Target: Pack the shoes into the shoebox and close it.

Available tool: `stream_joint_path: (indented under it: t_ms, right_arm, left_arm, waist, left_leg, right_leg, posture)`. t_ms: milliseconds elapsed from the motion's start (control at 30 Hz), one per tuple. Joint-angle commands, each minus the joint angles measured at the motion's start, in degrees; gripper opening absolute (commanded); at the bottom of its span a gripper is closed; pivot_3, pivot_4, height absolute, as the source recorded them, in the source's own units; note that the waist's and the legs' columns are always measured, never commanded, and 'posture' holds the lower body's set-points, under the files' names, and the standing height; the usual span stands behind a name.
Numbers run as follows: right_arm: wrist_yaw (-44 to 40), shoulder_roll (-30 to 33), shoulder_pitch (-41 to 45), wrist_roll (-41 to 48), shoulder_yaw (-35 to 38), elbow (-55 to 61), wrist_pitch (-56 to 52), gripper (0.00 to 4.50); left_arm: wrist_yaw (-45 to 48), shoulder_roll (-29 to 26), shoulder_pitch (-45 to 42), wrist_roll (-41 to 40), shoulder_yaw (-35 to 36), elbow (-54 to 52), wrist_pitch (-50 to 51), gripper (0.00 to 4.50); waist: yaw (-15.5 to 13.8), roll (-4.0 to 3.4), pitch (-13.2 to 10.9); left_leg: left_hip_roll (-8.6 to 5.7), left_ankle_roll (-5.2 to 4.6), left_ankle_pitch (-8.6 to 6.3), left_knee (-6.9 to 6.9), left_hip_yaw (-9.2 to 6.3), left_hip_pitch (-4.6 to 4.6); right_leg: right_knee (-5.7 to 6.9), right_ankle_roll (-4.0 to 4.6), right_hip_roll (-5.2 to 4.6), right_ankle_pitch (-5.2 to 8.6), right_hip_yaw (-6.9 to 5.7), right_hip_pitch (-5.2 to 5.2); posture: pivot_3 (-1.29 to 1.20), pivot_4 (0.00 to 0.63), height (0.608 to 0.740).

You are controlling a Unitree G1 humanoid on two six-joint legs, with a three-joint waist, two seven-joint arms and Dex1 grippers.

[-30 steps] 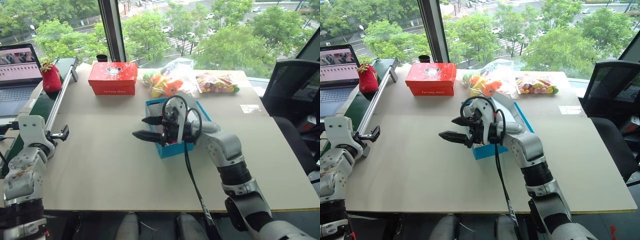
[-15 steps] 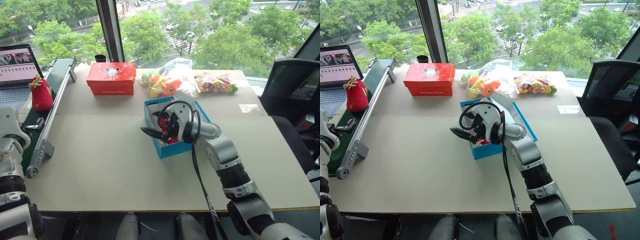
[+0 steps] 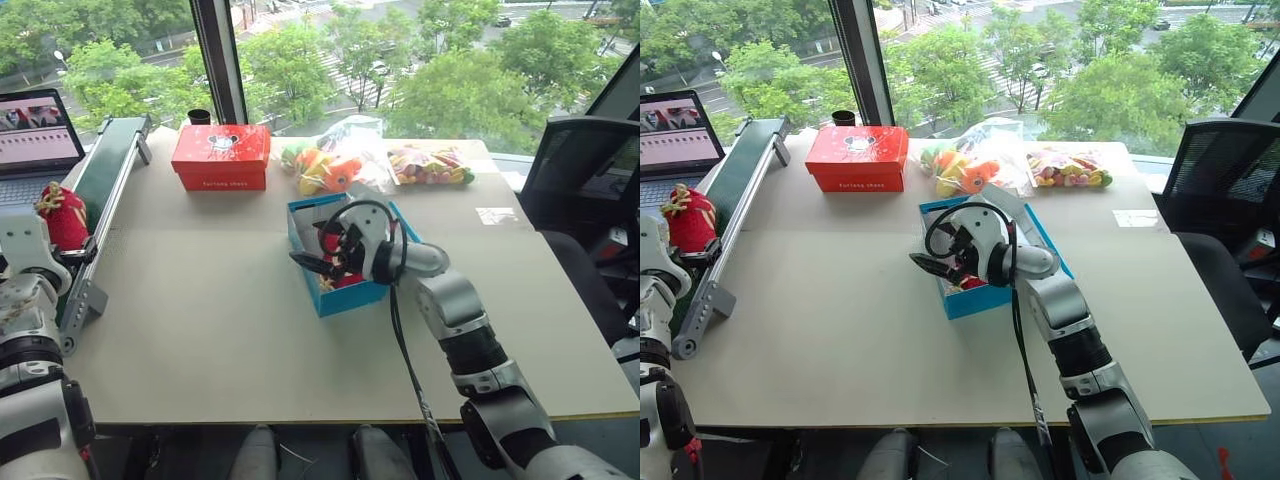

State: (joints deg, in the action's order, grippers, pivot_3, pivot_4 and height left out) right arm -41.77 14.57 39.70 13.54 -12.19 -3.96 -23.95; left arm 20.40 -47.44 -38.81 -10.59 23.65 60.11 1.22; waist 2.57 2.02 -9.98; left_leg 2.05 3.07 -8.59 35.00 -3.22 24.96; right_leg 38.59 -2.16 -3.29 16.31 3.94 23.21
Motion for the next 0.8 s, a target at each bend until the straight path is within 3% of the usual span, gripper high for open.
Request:
stream_joint_path:
  t_ms: [33,133,233,433,567,800]
  right_arm:
    - [0.1,0.6,1.3,-0.4,0.8,1.5,-0.2,4.44]
    - [0.2,0.7,1.4,-0.6,0.7,1.3,-0.4,4.44]
    - [0.4,0.7,1.5,-1.3,0.5,1.2,-0.8,4.50]
    - [0.7,0.7,1.6,-2.1,0.3,1.3,-1.5,4.50]
    - [0.8,0.7,1.5,-2.1,0.4,1.5,-2.2,4.50]
    - [1.1,0.4,1.9,-1.6,1.0,1.4,-2.9,4.50]
  left_arm:
    - [-1.2,-0.6,-1.5,-0.7,0.7,1.6,0.0,4.50]
    - [-2.0,-0.3,-1.8,-1.7,1.6,2.5,0.8,4.50]
    - [-2.6,0.3,-1.8,-3.5,3.1,3.5,3.3,3.80]
    - [-2.7,0.9,-1.4,-4.8,3.7,2.3,5.0,1.86]
    - [-2.4,1.4,-1.5,-5.2,3.2,-1.6,5.7,0.89]
    - [-3.2,3.8,-1.7,-6.2,2.3,-16.6,7.3,0.89]
  waist:
    - [-0.1,0.00,0.0]
    - [-0.3,0.00,0.0]
    - [-0.5,0.00,0.0]
    - [-0.4,0.00,0.0]
    - [-0.5,0.00,0.0]
    - [-0.8,0.21,0.0]
  left_leg:
    - [-0.01,0.00,0.00,0.01,0.00,0.00]
    - [-0.01,0.00,0.00,0.07,0.00,-0.01]
    - [-0.02,0.00,0.01,0.09,-0.01,-0.04]
    - [-0.01,0.03,0.10,0.05,0.02,-0.42]
    - [0.00,0.02,0.14,0.01,0.02,-0.63]
    - [0.00,0.04,0.16,0.05,0.01,-0.41]
  right_leg:
    - [0.03,0.00,0.00,0.00,0.00,0.00]
    - [0.06,0.00,-0.01,0.00,0.00,-0.02]
    - [0.15,-0.01,-0.01,0.00,0.00,-0.02]
    - [0.35,-0.02,0.00,0.02,0.00,-0.19]
    - [0.38,-0.03,0.01,0.04,0.00,-0.36]
    - [0.31,0.00,0.00,0.02,-0.01,-0.25]
  posture:
    - [0.00,0.150,0.739]
    - [0.00,0.150,0.739]
    - [0.00,0.150,0.739]
    - [0.00,0.150,0.739]
    - [0.00,0.150,0.739]
    - [0.00,0.150,0.739]
